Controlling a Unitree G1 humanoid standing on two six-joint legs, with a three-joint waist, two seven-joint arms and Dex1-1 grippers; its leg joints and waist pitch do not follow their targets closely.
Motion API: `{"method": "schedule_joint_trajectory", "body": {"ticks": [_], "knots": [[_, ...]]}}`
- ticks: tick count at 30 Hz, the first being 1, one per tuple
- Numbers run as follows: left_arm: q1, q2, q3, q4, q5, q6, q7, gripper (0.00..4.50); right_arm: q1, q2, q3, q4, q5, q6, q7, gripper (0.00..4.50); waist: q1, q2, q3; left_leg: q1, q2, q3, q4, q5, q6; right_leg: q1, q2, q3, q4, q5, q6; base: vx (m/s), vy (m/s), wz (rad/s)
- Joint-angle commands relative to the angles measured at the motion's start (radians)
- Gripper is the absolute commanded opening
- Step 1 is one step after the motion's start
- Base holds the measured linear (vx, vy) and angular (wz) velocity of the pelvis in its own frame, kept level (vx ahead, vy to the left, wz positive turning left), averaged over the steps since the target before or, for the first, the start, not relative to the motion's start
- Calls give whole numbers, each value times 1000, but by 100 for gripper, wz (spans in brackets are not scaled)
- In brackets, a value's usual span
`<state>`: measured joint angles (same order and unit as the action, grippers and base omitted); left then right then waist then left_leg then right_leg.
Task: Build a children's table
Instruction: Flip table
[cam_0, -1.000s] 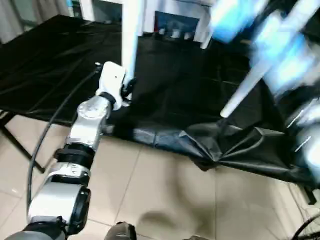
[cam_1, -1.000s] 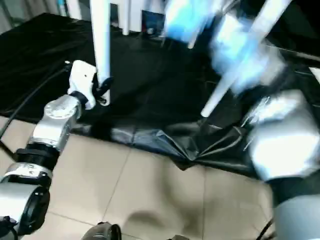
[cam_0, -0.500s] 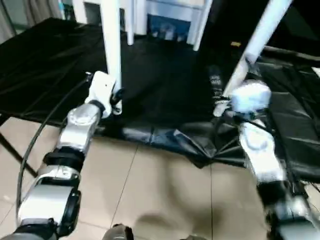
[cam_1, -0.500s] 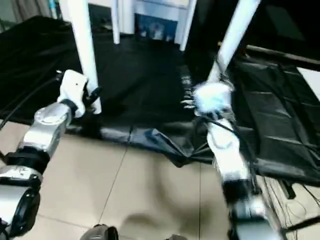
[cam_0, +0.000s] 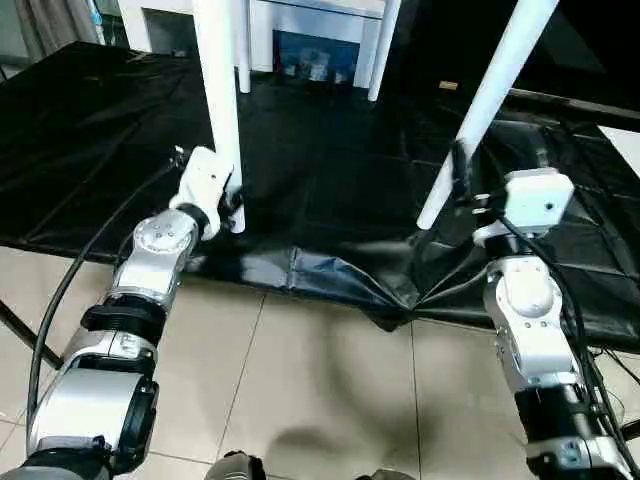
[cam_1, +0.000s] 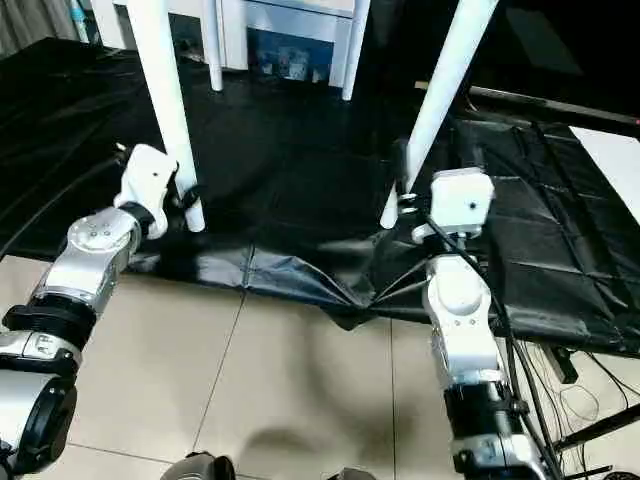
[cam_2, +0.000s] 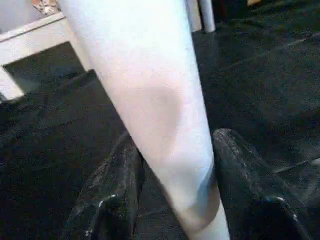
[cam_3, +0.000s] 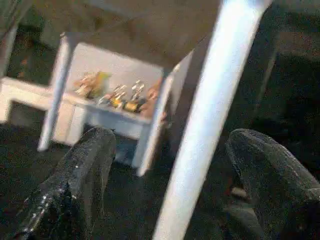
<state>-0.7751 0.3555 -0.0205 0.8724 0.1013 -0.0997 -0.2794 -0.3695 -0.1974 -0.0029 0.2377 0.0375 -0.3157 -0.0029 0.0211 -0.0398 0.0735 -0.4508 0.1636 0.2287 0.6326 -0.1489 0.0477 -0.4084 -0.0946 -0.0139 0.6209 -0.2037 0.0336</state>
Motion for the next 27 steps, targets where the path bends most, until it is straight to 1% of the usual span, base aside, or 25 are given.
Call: {"method": "schedule_joint_trajectory", "body": {"ticks": [1,2,3,4,5,6,7,8,9,11,13,14,15,16,17,18,19,20,21,22,23,24,25,26,27], "knots": [[3,16,-15,-27,38,6,44,231,16,0,6,-25,22,30,16,388,-8,12,-83,86,61,-60,-112,-579,-147,-13,-44,13,-81,-273,-139,0,0,0],[20,17,-7,-56,44,14,68,231,25,2,13,-34,30,36,21,388,-8,13,-82,89,62,-60,-113,-583,-150,-15,-43,13,-81,-271,-140,0,0,0],[31,18,-2,-72,43,12,76,231,31,5,12,-44,34,44,27,388,-10,15,-81,85,62,-63,-116,-587,-151,-12,-43,12,-80,-270,-140,0,0,0],[46,16,6,-96,36,11,80,231,35,10,3,-51,39,46,22,388,-12,14,-82,83,63,-64,-118,-584,-151,-9,-42,11,-79,-266,-140,0,0,0],[66,13,16,-126,29,11,85,231,34,12,-12,-50,42,43,12,388,-14,16,-84,83,63,-64,-119,-578,-153,-9,-41,9,-78,-251,-140,0,0,0],[85,10,25,-154,22,9,91,231,31,15,-31,-51,43,45,3,388,-19,15,-84,82,64,-64,-122,-575,-153,-8,-40,8,-76,-237,-141,0,0,0],[108,10,33,-188,21,13,98,231,21,15,-52,-36,50,55,-5,388,-20,15,-83,81,62,-64,-123,-574,-152,-7,-40,8,-77,-239,-138,0,0,0],[108,10,33,-188,21,13,98,231,21,15,-52,-36,50,55,-5,388,-25,15,-84,79,63,-65,-123,-569,-151,-4,-40,7,-76,-232,-137,0,0,0],[139,14,39,-229,23,23,114,231,1,7,-77,-11,63,76,-2,388,-24,16,-84,83,62,-63,-122,-572,-151,-10,-38,8,-76,-231,-135,0,0,0],[161,22,47,-253,28,29,133,231,-25,-6,-90,29,78,79,12,388,-25,14,-83,84,60,-61,-119,-572,-148,-11,-39,9,-78,-234,-133,0,0,0],[174,33,56,-260,32,36,149,231,-57,-17,-94,76,99,81,37,388,-25,14,-80,81,57,-61,-118,-566,-144,-10,-39,10,-81,-240,-128,0,0,0],[184,38,58,-268,26,30,137,231,-80,-20,-97,111,112,82,53,388,-26,18,-78,81,55,-61,-117,-571,-141,-13,-39,10,-83,-253,-126,0,0,0],[187,39,58,-270,24,28,134,231,-86,-21,-98,121,116,82,58,388,-31,13,-78,77,54,-62,-117,-578,-140,-10,-39,9,-84,-273,-123,0,0,0],[201,39,65,-293,12,28,124,231,-110,-19,-101,156,135,87,83,388,-28,22,-77,77,53,-63,-119,-575,-141,-9,-40,10,-84,-274,-122,0,0,0],[221,34,74,-330,-15,18,101,231,-142,-22,-105,207,142,84,101,388,-30,25,-75,78,55,-66,-119,-583,-143,-10,-41,10,-84,-267,-130,0,0,0],[243,27,84,-376,-42,14,80,231,-172,-22,-110,254,154,79,123,388,-35,21,-76,73,55,-66,-120,-580,-143,-7,-39,9,-83,-260,-133,0,0,0],[265,17,98,-422,-71,8,66,231,-208,-24,-111,312,163,74,159,388,-34,23,-72,70,56,-68,-123,-576,-142,-5,-38,8,-81,-242,-142,0,0,0],[284,7,106,-461,-103,-2,42,231,-240,-30,-108,365,156,57,176,388,-34,23,-74,74,57,-67,-121,-583,-142,-6,-38,7,-78,-236,-151,0,0,0],[307,-3,111,-508,-142,0,11,231,-276,-27,-119,420,166,48,213,388,-35,22,-66,81,56,-63,-118,-610,-140,-16,-37,7,-84,-248,-165,0,0,0],[329,-11,114,-554,-178,2,-16,231,-311,-25,-131,474,171,43,240,388,-34,20,-64,81,55,-60,-118,-612,-135,-18,-35,8,-88,-256,-164,0,0,0],[351,-14,115,-598,-202,2,-30,231,-353,-26,-142,541,172,40,253,388,-31,21,-58,85,56,-61,-116,-629,-133,-24,-39,9,-90,-282,-169,0,0,0],[360,-12,115,-619,-215,8,-39,231,-378,-29,-145,580,172,37,266,388,-27,21,-52,84,55,-60,-117,-629,-131,-26,-39,10,-94,-308,-157,0,0,0],[370,-6,115,-640,-218,24,-43,231,-404,-30,-150,620,179,40,287,388,-22,22,-48,89,55,-59,-116,-642,-133,-32,-38,11,-96,-326,-153,0,0,0],[378,6,116,-652,-213,32,-44,231,-435,-36,-150,669,173,35,292,388,-21,21,-39,92,54,-61,-118,-675,-141,-35,-35,8,-101,-377,-139,0,0,0],[387,15,121,-672,-225,43,-56,231,-463,-39,-154,710,173,39,301,388,-16,20,-36,92,54,-63,-122,-678,-148,-36,-36,9,-100,-392,-129,0,0,0]]}}
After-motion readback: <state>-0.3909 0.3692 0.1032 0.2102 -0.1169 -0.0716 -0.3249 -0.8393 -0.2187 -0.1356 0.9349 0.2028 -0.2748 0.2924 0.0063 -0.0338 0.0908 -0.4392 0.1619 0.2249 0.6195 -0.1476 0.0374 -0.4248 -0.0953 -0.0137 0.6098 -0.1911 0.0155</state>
